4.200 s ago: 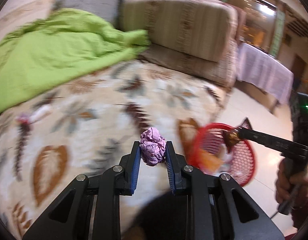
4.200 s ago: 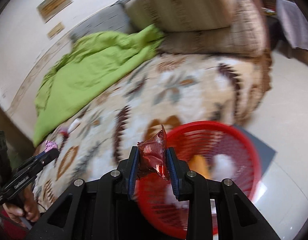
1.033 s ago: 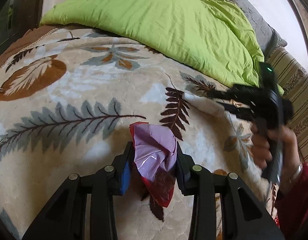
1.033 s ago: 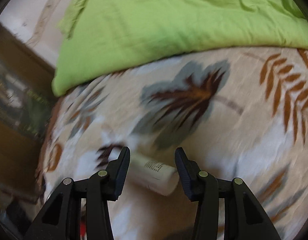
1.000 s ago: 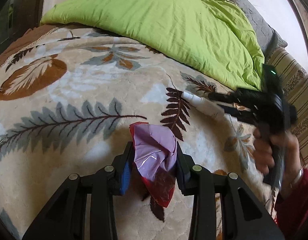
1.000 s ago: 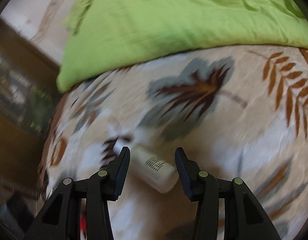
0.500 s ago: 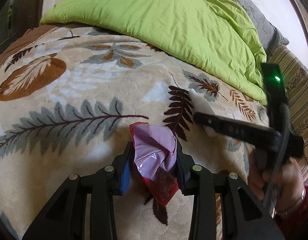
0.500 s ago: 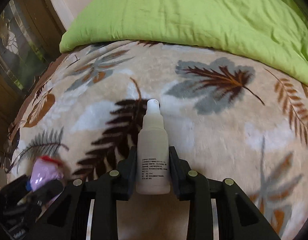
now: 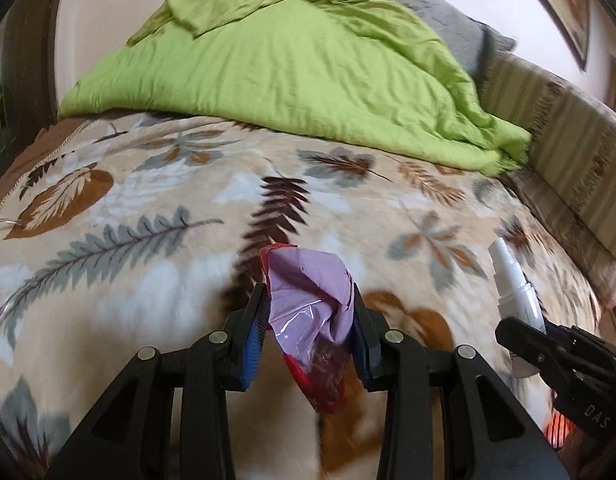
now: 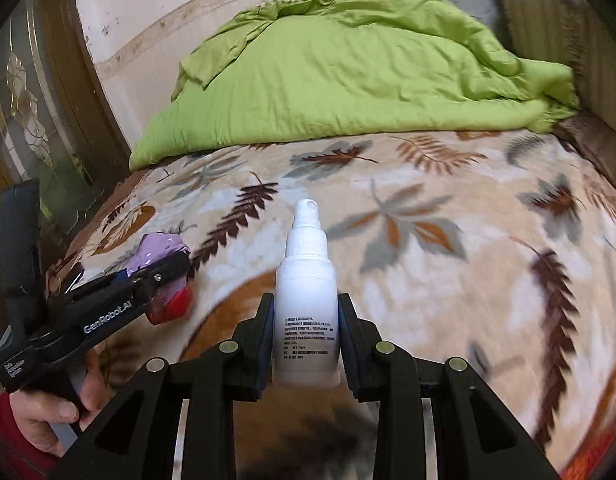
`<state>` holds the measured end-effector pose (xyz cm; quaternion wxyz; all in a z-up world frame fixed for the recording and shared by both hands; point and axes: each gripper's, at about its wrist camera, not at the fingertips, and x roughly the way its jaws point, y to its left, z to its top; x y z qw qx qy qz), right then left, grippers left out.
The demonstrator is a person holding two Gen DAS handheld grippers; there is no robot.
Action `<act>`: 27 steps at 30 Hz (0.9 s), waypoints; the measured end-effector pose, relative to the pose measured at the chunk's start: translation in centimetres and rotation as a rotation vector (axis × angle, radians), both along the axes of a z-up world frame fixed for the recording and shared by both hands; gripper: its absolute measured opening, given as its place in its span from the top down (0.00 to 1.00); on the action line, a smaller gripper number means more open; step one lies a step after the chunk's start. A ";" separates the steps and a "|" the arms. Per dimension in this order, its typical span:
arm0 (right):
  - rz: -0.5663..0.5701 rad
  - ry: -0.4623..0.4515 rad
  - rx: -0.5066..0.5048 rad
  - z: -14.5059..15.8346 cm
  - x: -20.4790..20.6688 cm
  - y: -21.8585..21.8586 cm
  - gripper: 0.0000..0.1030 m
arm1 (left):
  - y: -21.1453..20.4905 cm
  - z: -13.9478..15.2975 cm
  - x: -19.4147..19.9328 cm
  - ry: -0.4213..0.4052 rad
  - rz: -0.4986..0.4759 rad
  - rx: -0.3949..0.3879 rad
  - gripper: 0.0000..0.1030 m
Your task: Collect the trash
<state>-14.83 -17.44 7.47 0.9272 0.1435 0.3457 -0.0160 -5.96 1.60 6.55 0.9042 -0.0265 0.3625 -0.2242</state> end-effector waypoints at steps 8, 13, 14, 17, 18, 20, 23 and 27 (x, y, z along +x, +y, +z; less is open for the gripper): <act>-0.011 -0.030 0.031 0.1 -2.2 -0.3 0.69 | 0.1 -1.0 -4.9 0.017 -0.035 0.055 0.65; -0.024 -0.044 0.054 0.0 -2.2 -0.7 0.69 | 0.1 -0.6 -6.2 0.012 -0.038 0.060 0.65; -0.025 -0.046 0.058 0.1 -2.2 -0.8 0.69 | 0.0 -0.5 -6.4 0.014 -0.039 0.061 0.65; -0.021 -0.047 0.071 0.0 -2.2 -0.9 0.69 | -0.2 -0.4 -6.7 0.024 -0.042 0.064 0.65; -0.019 -0.051 0.076 0.0 -2.2 -0.9 0.69 | -0.2 -0.4 -6.7 0.028 -0.044 0.064 0.65; -0.013 -0.055 0.089 0.0 -2.1 -0.9 0.69 | -0.4 -0.1 -6.9 0.025 -0.043 0.076 0.65; -0.013 -0.050 0.112 -0.2 -1.6 -1.1 0.69 | -0.3 0.5 -7.3 0.011 -0.036 0.095 0.65; -0.015 -0.031 0.168 -0.8 -0.6 -1.6 0.69 | 0.2 1.3 -7.9 -0.008 -0.020 0.098 0.65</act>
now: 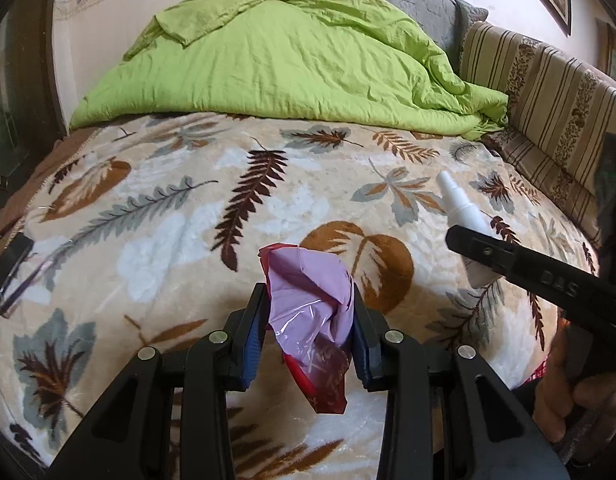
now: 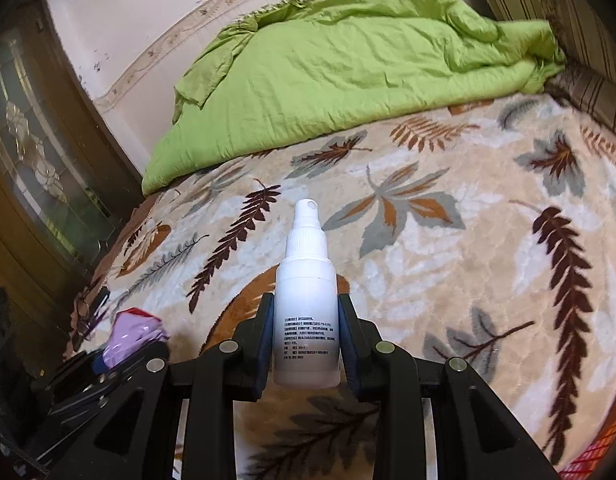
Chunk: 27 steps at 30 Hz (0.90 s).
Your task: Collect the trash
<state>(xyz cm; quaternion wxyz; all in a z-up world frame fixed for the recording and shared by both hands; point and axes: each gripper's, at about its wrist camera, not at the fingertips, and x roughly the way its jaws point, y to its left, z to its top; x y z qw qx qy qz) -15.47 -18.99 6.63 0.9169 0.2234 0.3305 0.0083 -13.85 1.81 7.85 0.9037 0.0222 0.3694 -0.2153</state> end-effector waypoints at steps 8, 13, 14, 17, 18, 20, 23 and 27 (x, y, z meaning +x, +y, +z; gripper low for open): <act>0.010 -0.015 -0.007 0.3 -0.3 0.4 0.69 | 0.3 0.4 -0.5 0.003 0.001 0.001 0.65; -0.005 -0.019 0.000 0.3 -0.8 -0.3 0.69 | -0.4 1.1 -1.1 -0.011 -0.017 0.001 0.65; -0.006 -0.020 0.000 0.4 -0.8 -0.3 0.69 | -0.4 1.2 -1.2 -0.014 -0.019 -0.001 0.65; -0.005 -0.025 0.000 0.5 -1.0 -0.3 0.69 | -0.6 1.5 -1.4 -0.019 -0.020 0.000 0.65; -0.004 -0.026 -0.001 0.6 -1.1 -0.3 0.69 | -0.6 1.6 -1.5 -0.019 -0.020 -0.001 0.65; -0.003 -0.030 -0.004 0.6 -1.2 -0.3 0.69 | -0.6 1.5 -1.4 -0.019 -0.020 0.000 0.65; -0.007 -0.033 -0.002 0.7 -1.3 -0.4 0.69 | -0.6 1.6 -1.5 -0.018 -0.022 0.000 0.65; -0.013 -0.033 0.003 0.7 -1.4 -0.8 0.69 | -1.0 1.7 -1.5 -0.021 -0.029 -0.001 0.65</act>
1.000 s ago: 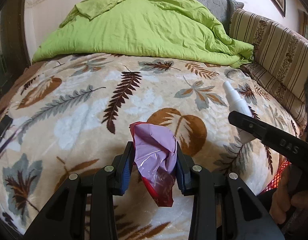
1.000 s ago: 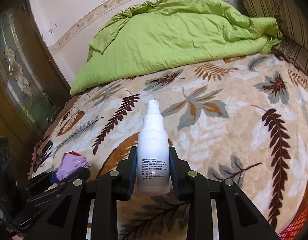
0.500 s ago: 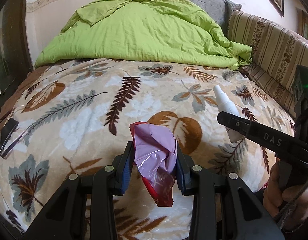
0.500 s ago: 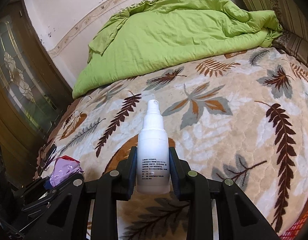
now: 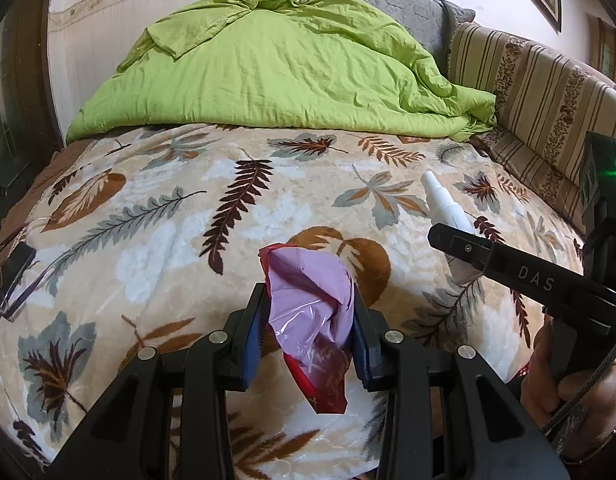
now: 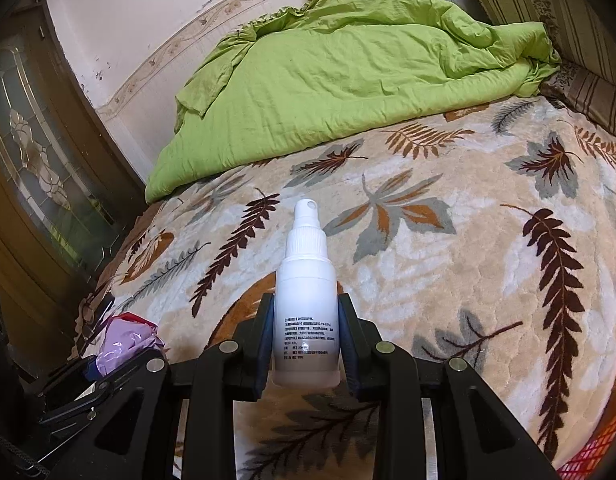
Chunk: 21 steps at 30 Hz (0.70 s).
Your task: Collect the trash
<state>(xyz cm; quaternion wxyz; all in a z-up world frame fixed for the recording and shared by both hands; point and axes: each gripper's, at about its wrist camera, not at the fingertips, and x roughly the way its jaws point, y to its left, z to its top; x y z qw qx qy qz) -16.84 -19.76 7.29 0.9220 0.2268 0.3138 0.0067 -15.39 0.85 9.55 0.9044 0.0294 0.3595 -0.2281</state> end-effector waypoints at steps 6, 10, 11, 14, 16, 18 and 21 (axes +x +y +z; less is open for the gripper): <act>-0.006 -0.003 -0.004 0.1 -0.2 -0.2 0.69 | -0.1 0.0 0.3 0.005 0.001 -0.008 0.65; -0.008 -0.003 -0.004 0.1 -0.3 -0.2 0.69 | -0.1 0.0 0.4 0.003 0.000 -0.010 0.65; -0.008 -0.002 -0.005 0.1 -0.3 -0.2 0.69 | -0.1 0.0 0.5 0.003 -0.001 -0.011 0.65; -0.006 -0.003 -0.008 0.1 -0.3 -0.2 0.69 | 0.0 0.0 0.4 0.003 0.000 -0.009 0.65; -0.006 -0.002 -0.013 0.1 -0.3 -0.2 0.69 | 0.0 0.0 0.5 0.003 0.002 -0.009 0.65; -0.007 -0.003 -0.012 0.1 -0.3 -0.2 0.69 | 0.1 0.1 0.4 0.003 0.002 -0.010 0.65; -0.008 -0.002 -0.014 0.1 -0.3 -0.2 0.69 | -0.1 0.1 0.5 0.001 0.003 -0.013 0.65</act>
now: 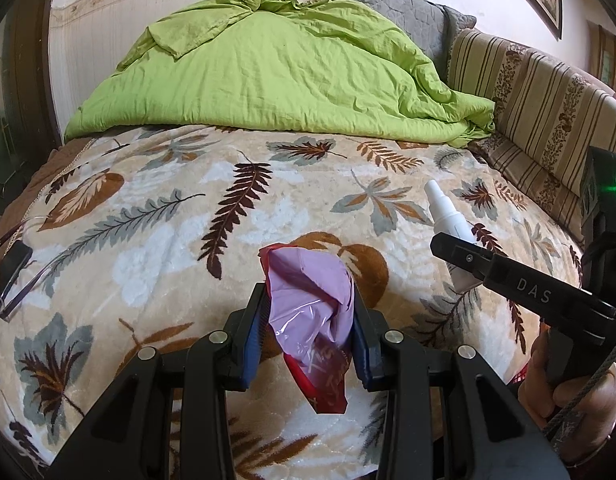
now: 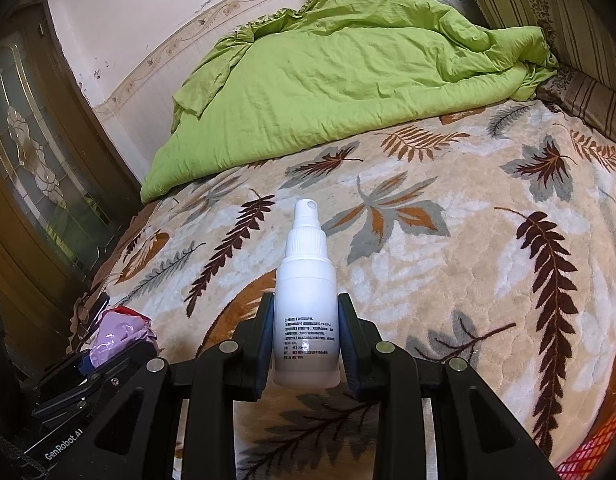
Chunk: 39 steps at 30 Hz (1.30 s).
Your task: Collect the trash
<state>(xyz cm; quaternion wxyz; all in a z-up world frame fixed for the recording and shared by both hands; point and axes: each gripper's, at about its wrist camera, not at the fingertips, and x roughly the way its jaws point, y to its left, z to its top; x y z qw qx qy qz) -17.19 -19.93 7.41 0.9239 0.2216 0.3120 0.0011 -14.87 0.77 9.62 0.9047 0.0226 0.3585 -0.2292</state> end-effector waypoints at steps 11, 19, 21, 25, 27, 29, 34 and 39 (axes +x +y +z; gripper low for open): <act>-0.003 0.001 -0.007 0.0 -0.1 -0.2 0.69 | -0.4 0.0 -0.1 0.001 -0.005 0.001 0.65; -0.012 0.000 -0.015 0.2 -0.3 -0.4 0.69 | -0.2 0.0 -0.1 0.002 -0.004 -0.003 0.65; -0.016 -0.001 -0.013 0.2 -0.4 -0.4 0.69 | -0.3 -0.1 -0.2 0.003 -0.005 -0.006 0.65; -0.019 -0.012 -0.011 0.6 -1.2 -0.3 0.69 | -0.5 0.0 -0.2 0.008 -0.010 -0.013 0.65; -0.015 -0.023 -0.014 0.9 -1.9 -0.1 0.69 | -1.1 0.1 -0.5 0.006 -0.020 -0.017 0.65; -0.012 -0.024 -0.008 1.2 -2.8 -0.1 0.69 | -1.4 0.2 -0.7 0.004 -0.031 -0.022 0.65; -0.044 -0.028 0.034 2.1 -5.7 -1.6 0.69 | -2.7 0.7 -1.5 0.009 -0.091 -0.043 0.65; -0.121 -0.043 0.037 3.6 -10.6 -4.6 0.69 | -5.2 1.8 -2.8 0.003 -0.189 -0.048 0.65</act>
